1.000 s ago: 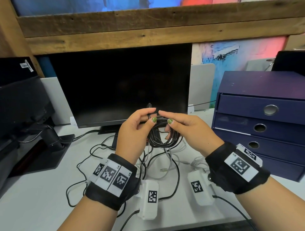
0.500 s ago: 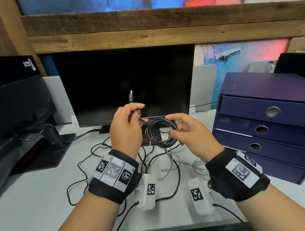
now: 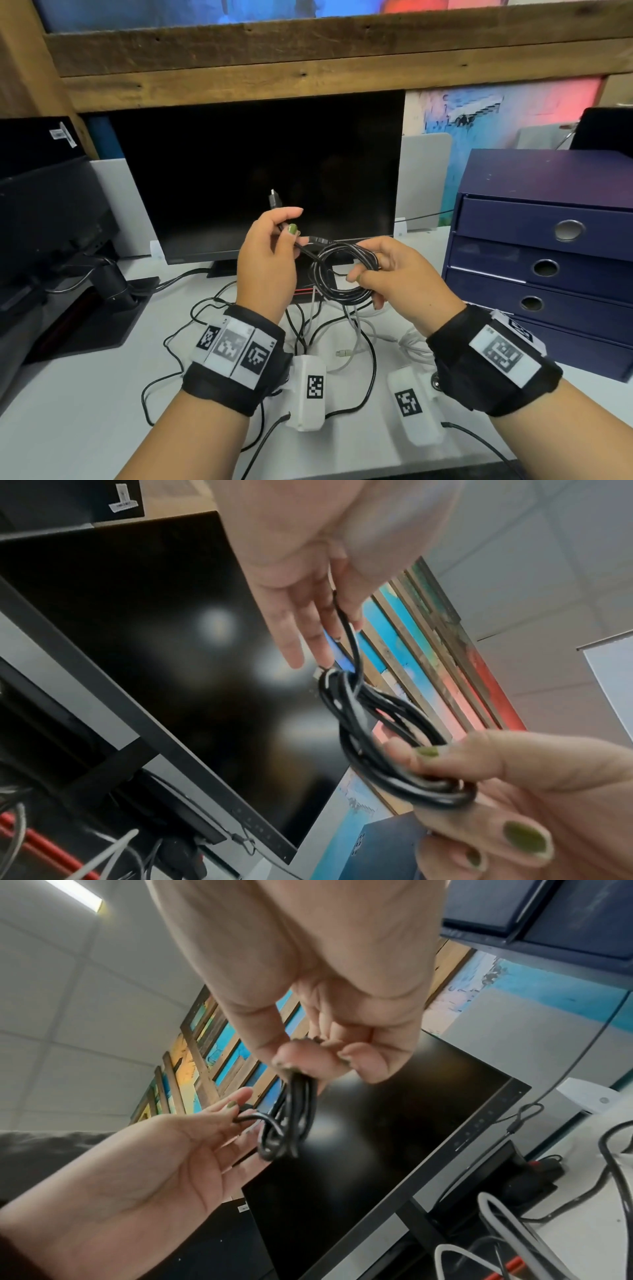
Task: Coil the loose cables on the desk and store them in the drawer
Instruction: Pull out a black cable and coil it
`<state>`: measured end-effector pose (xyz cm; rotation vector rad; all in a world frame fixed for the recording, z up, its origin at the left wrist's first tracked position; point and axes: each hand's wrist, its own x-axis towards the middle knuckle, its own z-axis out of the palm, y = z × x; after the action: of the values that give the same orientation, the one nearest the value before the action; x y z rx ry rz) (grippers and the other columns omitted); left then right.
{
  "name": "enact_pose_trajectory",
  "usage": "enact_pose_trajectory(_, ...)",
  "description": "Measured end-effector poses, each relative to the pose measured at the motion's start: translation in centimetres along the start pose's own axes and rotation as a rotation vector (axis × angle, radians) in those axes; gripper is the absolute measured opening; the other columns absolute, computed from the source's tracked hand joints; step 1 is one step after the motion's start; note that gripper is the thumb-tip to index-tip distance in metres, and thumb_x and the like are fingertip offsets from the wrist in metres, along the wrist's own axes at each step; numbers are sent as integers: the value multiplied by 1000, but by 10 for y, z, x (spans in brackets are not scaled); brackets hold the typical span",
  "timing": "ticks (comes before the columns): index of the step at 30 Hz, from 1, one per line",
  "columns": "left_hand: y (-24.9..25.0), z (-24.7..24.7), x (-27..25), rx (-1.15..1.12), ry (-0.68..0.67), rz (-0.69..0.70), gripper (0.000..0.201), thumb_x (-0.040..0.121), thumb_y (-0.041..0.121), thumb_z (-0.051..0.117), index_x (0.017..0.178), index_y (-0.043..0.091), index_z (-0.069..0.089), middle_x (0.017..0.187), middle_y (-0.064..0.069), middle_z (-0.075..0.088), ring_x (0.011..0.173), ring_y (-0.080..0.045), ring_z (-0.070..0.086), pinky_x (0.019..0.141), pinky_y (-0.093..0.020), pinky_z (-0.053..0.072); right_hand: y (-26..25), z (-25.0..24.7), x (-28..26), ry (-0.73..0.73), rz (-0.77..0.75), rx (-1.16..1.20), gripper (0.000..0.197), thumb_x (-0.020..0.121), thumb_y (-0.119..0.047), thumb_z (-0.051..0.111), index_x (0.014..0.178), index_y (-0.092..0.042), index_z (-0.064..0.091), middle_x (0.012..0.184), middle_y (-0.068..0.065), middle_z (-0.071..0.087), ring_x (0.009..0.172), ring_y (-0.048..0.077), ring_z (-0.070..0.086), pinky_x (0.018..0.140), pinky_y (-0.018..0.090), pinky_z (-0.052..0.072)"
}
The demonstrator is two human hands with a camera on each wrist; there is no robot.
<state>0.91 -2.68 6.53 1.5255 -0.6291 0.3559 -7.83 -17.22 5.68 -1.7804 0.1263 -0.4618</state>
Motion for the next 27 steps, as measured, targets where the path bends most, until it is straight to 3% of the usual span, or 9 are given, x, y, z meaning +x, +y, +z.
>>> enact_pose_trajectory(5, 1, 0, -7, 27, -278, -6, 78, 86, -3, 63, 143, 39, 31, 139, 11, 41, 98, -5, 65, 77, -24, 57, 1, -7, 1, 7, 5, 64, 42, 84, 1, 66, 117, -21, 51, 86, 10, 67, 45, 8, 47, 41, 22, 39)
enact_pose_trajectory(9, 0, 6, -11, 52, -225, 37, 82, 85, -7, 62, 144, 40, 29, 141, 14, 38, 104, -3, 63, 76, -11, 51, -2, -7, 1, -43, -16, 29, 43, 88, 0, 61, 124, -22, 52, 80, 5, 65, 45, 4, 52, 47, 24, 45)
enact_pose_trajectory(12, 0, 9, -11, 78, -197, 81, 75, 88, -1, 61, 141, 43, 32, 140, 14, 39, 115, -6, 56, 94, -23, 50, -7, -7, 1, -61, 16, 35, 15, 97, -24, 50, 110, -23, 58, 67, 2, 63, 44, 11, 45, 52, 29, 42)
enact_pose_trajectory(14, 2, 11, -11, 57, -174, 95, 69, 89, -1, 60, 139, 40, 36, 137, 12, 42, 107, -5, 61, 93, -20, 50, -8, -6, 3, -41, 19, 1, 23, 99, -35, 42, 110, -22, 58, 65, 2, 62, 43, 13, 41, 51, 28, 41)
enact_pose_trajectory(16, 3, 12, -11, 44, -121, 98, 65, 89, -1, 59, 138, 36, 38, 134, 12, 44, 86, -9, 67, 84, -17, 51, -7, -6, 3, -27, -2, -23, 27, 101, -32, 38, 116, -21, 58, 65, 2, 62, 43, 12, 40, 49, 26, 39)
enact_pose_trajectory(18, 4, 12, -10, 23, -76, 85, 63, 88, -3, 59, 136, 34, 39, 131, 11, 46, 75, -17, 67, 80, -23, 55, -6, -6, 3, -37, -23, -15, 27, 101, -29, 38, 120, -23, 58, 64, 1, 61, 45, 12, 40, 48, 24, 37)
enact_pose_trajectory(20, 4, 10, -7, -40, -44, 3, 61, 87, -4, 60, 131, 33, 42, 128, 8, 49, 73, -26, 67, 74, -30, 59, -4, -5, 1, -41, -36, 20, 28, 102, -26, 38, 121, -23, 59, 63, 2, 59, 45, 10, 39, 46, 21, 35)
enact_pose_trajectory(23, 4, 6, 3, -204, -23, -254, 58, 84, -11, 59, 127, 26, 47, 122, -1, 51, 74, -19, 67, 73, -34, 59, 2, -3, -2, -1, -79, 84, 27, 101, -20, 39, 114, -26, 62, 62, 5, 55, 45, 5, 38, 45, 15, 33)
enact_pose_trajectory(27, 10, 1, 9, -177, -205, -331, 61, 88, -6, 57, 139, 26, 45, 123, 2, 53, 81, -13, 68, 85, -37, 56, 9, 0, -4, 43, -135, 140, 30, 102, -16, 37, 118, -24, 61, 64, 4, 51, 46, 3, 40, 48, 16, 37)
